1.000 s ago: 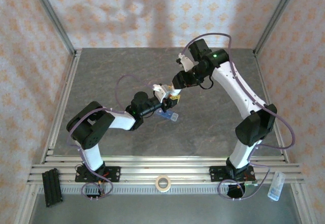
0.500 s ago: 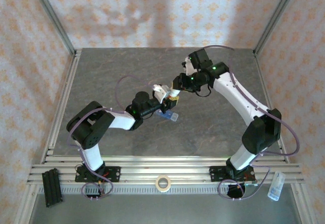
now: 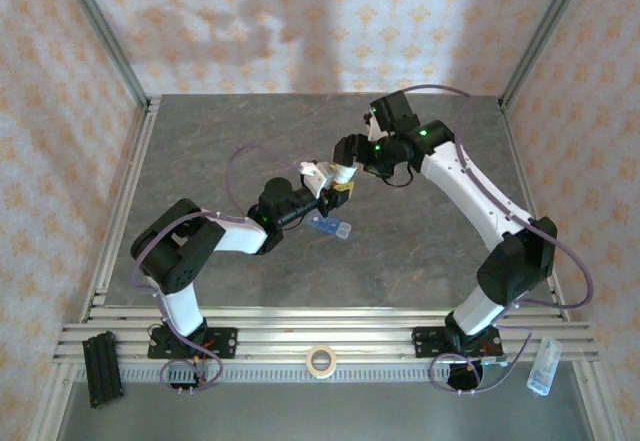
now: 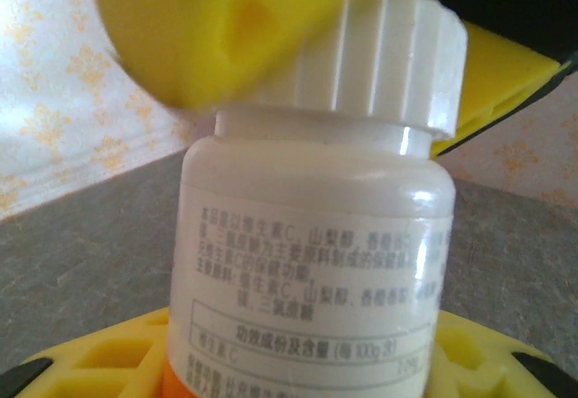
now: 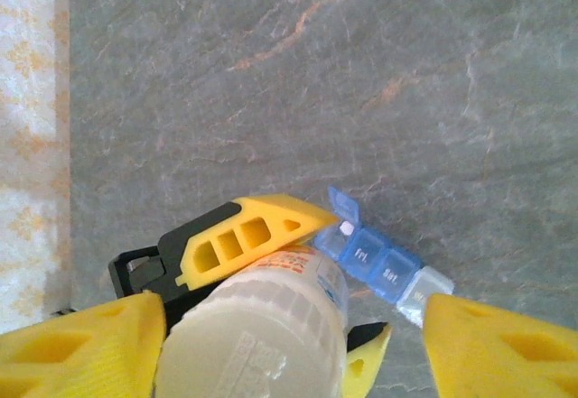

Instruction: Sort the pills into containers

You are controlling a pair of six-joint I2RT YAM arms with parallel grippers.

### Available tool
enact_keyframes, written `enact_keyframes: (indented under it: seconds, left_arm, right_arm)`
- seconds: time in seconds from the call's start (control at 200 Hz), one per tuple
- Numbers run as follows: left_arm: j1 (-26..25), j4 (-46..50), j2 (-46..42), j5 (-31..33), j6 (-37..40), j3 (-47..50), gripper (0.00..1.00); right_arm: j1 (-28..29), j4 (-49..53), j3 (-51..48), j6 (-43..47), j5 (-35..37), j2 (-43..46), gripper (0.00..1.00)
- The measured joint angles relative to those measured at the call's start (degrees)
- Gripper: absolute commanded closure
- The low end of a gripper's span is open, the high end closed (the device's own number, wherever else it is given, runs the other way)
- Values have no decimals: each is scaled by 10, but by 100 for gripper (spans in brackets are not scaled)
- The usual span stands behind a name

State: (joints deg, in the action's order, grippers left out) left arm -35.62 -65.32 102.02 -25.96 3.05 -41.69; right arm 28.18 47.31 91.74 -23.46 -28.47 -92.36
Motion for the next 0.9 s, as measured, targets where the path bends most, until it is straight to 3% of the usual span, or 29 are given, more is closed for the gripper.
enact_keyframes:
  seconds: [0.16, 0.355, 0.576, 0.901]
  left_arm:
    - [0, -2, 0, 0, 0, 0, 100]
    - [0, -2, 0, 0, 0, 0, 100]
    - [0, -2, 0, -7, 0, 0, 100]
    - [0, -1, 0, -16, -2, 0, 100]
  right_arm:
    - [-7, 15, 39, 5, 7, 0, 8]
    - [-31, 33, 76, 29, 4, 4, 11]
    - [-77, 71, 112, 167, -27, 4, 20]
    - [-73, 129, 132, 292, -98, -9, 22]
